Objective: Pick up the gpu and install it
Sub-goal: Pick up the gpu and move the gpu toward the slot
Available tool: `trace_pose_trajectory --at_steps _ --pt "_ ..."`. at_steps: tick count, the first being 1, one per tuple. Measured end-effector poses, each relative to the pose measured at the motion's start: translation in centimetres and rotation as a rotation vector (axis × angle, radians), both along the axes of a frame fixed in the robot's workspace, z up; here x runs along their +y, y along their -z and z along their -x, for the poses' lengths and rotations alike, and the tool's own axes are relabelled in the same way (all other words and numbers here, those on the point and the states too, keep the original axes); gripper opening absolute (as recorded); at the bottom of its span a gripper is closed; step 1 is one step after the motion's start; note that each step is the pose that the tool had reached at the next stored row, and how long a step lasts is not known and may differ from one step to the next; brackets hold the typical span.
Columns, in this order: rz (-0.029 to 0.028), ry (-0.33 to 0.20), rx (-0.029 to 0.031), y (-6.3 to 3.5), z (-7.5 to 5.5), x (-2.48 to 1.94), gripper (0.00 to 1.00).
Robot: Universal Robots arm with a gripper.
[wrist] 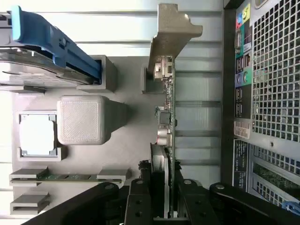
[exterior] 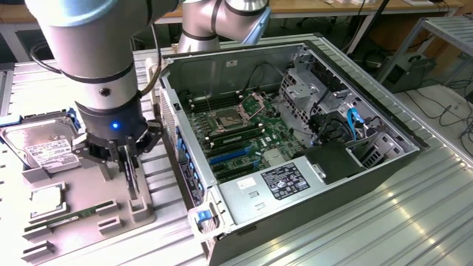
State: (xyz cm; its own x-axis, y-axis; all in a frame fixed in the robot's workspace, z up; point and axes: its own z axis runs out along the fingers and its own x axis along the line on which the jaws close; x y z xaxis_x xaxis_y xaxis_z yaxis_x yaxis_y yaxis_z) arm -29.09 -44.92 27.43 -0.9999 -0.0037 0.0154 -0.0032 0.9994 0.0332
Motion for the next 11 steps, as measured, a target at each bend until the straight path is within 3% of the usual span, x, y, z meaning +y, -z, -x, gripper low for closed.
trace_pose_trajectory --at_steps 1,4,11 --pt "-0.0001 0.0 -0.0001 -1.34 0.0 0.0 0.27" --pt "-0.0021 0.0 0.0011 -3.6 0.0 -0.01 0.27" --pt "-0.0021 0.0 0.0017 -4.09 0.0 -0.01 0.27"
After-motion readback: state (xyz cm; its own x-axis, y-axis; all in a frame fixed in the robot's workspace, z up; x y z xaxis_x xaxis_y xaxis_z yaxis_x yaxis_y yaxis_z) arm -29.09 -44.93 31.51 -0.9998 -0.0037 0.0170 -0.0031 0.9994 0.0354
